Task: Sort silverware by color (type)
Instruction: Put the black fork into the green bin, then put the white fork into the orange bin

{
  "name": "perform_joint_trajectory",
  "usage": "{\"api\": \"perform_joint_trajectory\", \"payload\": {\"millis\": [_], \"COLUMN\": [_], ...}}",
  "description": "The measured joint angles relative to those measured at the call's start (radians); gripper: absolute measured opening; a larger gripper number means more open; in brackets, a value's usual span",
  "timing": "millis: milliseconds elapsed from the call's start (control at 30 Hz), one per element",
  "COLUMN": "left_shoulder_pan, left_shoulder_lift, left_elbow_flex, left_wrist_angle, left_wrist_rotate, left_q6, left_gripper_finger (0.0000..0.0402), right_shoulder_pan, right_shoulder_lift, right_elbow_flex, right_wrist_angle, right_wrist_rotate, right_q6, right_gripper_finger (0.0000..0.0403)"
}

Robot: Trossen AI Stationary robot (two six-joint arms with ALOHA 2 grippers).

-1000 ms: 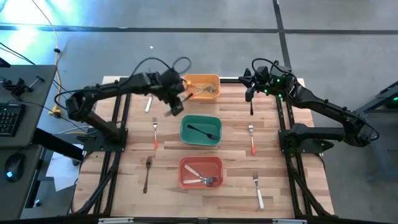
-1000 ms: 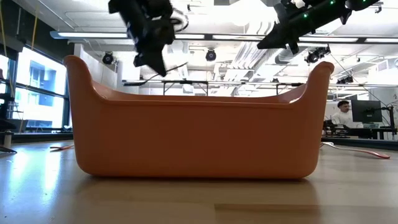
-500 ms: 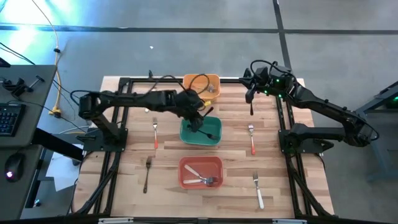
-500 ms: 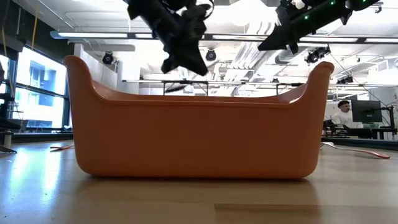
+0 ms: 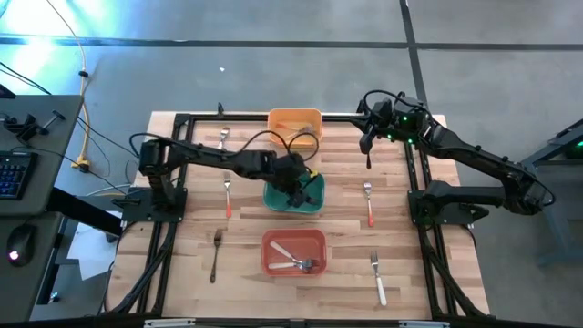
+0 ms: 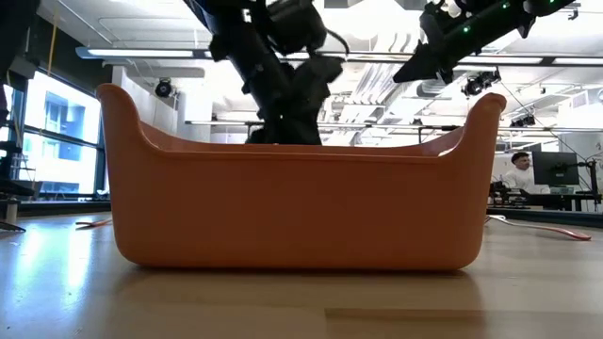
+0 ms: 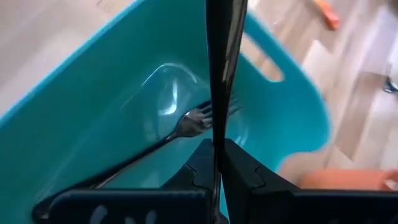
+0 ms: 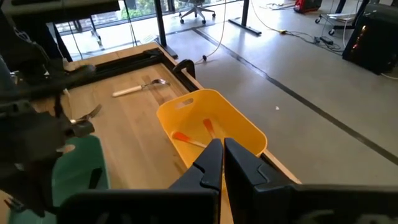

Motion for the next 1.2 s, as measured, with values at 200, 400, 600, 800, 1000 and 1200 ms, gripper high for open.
{"api": "perform_joint_trajectory", "payload": {"millis": [200, 400, 600, 800, 1000, 1200], "left_shoulder_pan": [0.0, 0.003, 0.004, 0.004, 0.023, 0.041], "left_shoulder_lift": [0.051, 0.064, 0.037, -0.01, -0.096, -0.159], "left_elbow_flex": [0.0, 0.0, 0.0, 0.015, 0.016, -0.054], "left_wrist_angle": [0.001, 0.002, 0.006, 0.007, -0.025, 0.073], "left_wrist_rotate": [-0.011, -0.008, 0.003, 0.021, 0.027, 0.063], "left_q6": [-0.074, -0.114, -0.086, -0.007, 0.089, 0.122], "left_gripper_finger": [0.0003, 0.0022, 0.0055, 0.0037, 0.0004, 0.0001], "right_shoulder_pan": [0.0, 0.0, 0.0, 0.0, 0.0, 0.0], "right_shoulder_lift": [0.0, 0.0, 0.0, 0.0, 0.0, 0.001], "right_elbow_flex": [0.0, 0.0, 0.0, 0.0, 0.0, 0.0], "right_wrist_angle": [-0.023, -0.028, -0.027, -0.029, -0.034, -0.035], "right_wrist_rotate": [0.0, 0.0, 0.001, 0.001, 0.002, 0.005], "right_q6": [-0.019, -0.025, -0.026, -0.027, -0.026, -0.026], "right_gripper_finger": [0.0, 0.0, 0.0, 0.0, 0.0, 0.0]}}
